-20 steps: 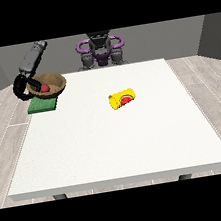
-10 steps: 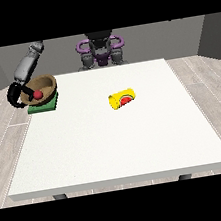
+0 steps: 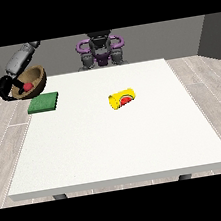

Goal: Pick the cup and pour the ball into the bowl, then pick the bowl and place it on the pad

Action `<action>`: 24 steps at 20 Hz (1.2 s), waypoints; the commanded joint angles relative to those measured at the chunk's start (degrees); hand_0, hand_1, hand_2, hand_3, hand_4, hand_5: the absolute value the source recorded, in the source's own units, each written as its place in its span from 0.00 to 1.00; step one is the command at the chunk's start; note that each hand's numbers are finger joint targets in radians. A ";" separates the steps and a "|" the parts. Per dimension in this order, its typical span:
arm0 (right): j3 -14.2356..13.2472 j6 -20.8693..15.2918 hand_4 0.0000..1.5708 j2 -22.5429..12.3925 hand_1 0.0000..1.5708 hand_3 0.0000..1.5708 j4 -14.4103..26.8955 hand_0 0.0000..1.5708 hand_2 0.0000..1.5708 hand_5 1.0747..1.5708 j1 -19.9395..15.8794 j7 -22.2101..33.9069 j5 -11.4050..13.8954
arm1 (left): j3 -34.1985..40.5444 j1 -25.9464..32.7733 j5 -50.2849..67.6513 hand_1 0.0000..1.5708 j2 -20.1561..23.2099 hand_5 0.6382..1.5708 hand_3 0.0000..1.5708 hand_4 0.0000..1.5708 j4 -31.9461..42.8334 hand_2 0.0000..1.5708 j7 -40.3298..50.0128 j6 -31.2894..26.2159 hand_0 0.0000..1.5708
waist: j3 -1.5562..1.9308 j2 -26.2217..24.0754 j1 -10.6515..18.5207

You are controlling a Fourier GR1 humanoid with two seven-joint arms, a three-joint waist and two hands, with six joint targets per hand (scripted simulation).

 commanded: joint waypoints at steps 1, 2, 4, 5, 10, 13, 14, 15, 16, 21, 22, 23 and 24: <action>2.78 0.03 0.79 2.65 1.00 0.76 -1.44 1.00 1.00 1.00 0.10 2.21 1.42 | -0.12 0.85 -0.57 0.00 0.54 0.96 0.00 0.00 3.62 0.00 -0.23 -0.27 0.00 | -0.05 -3.76 -0.86; 3.82 -2.39 0.79 3.05 1.00 0.83 -2.09 1.00 1.00 1.00 -2.11 3.95 2.69 | -1.68 0.82 -1.63 0.00 -1.67 0.96 0.00 0.00 2.33 0.00 -1.98 0.56 0.00 | -0.06 -2.47 -0.05; 2.02 -1.74 0.78 0.33 1.00 0.82 0.94 1.00 1.00 1.00 -1.08 -0.51 2.51 | -0.66 1.33 -0.51 0.00 -0.92 0.96 0.00 0.00 -0.85 0.00 -1.76 0.68 0.00 | 0.01 0.19 1.48; 3.72 -2.12 0.76 3.19 1.00 0.74 0.45 1.00 1.00 1.00 -0.45 0.94 3.25 | -2.13 1.76 -1.76 0.00 -2.87 0.96 0.00 0.00 -0.75 0.00 -1.69 2.69 0.00 | -0.01 -2.17 -0.34; 2.16 -1.11 0.71 5.85 1.00 0.72 1.70 1.00 1.00 0.99 0.50 0.17 0.75 | 0.47 0.63 0.20 0.00 1.53 0.95 0.00 0.00 3.75 0.00 -1.53 -0.85 0.00 | -0.01 -0.79 -2.05; -2.05 2.31 0.65 6.30 1.00 0.89 6.27 1.00 1.00 0.99 1.66 1.98 -4.03 | 0.85 2.99 0.45 0.00 1.00 0.95 0.00 0.00 1.48 0.00 -1.69 -0.57 0.00 | 0.02 -1.92 -1.28; -3.62 0.59 0.56 2.96 1.00 1.00 7.76 1.00 1.00 0.98 1.04 0.94 -3.94 | 2.17 1.22 1.73 0.00 3.21 0.95 0.00 0.00 0.35 0.00 -1.45 -1.24 0.00 | 0.08 2.37 -0.44; -5.16 -3.73 0.32 0.88 1.00 1.00 8.22 1.00 1.00 0.98 -0.17 2.11 -4.01 | 1.30 2.16 1.01 0.00 1.68 0.95 0.00 0.00 -1.00 0.00 -1.13 0.50 0.00 | 0.08 2.52 0.06; -4.27 -5.60 0.00 -1.52 0.98 0.81 7.05 0.98 0.97 0.99 0.13 2.27 -2.32 | 1.58 2.18 1.22 0.00 1.99 0.94 0.00 0.00 -0.09 0.00 -1.63 -0.29 0.00 | 0.02 1.61 -0.35; -4.91 -5.78 0.00 -0.90 0.46 0.66 9.66 0.46 0.41 0.94 -1.25 2.66 -3.25 | 1.43 3.82 2.37 0.00 1.69 0.94 0.00 0.00 -3.32 0.00 -0.57 -0.16 0.00 | 0.04 0.98 1.41; -6.30 -4.39 0.00 -1.89 0.45 0.64 9.43 0.45 0.38 0.93 -1.24 -0.64 -4.46 | 2.95 3.69 3.10 0.00 2.88 0.94 0.00 0.00 -3.05 0.00 -1.02 -0.26 0.00 | 0.06 3.20 0.82; -4.73 -3.93 0.00 -0.60 0.44 0.65 9.53 0.44 0.36 0.93 -0.03 0.28 -3.38 | 2.59 2.80 3.39 0.00 4.19 0.94 0.00 0.00 -1.54 0.00 1.69 -0.19 0.00 | 0.05 1.07 -0.91; -4.57 -3.67 0.00 -2.73 0.44 0.61 8.84 0.44 0.36 0.92 -2.96 3.13 -3.35 | 2.00 1.86 3.47 0.00 4.03 0.94 0.00 0.00 -1.30 0.00 1.68 -0.32 0.00 | 0.03 1.13 -0.79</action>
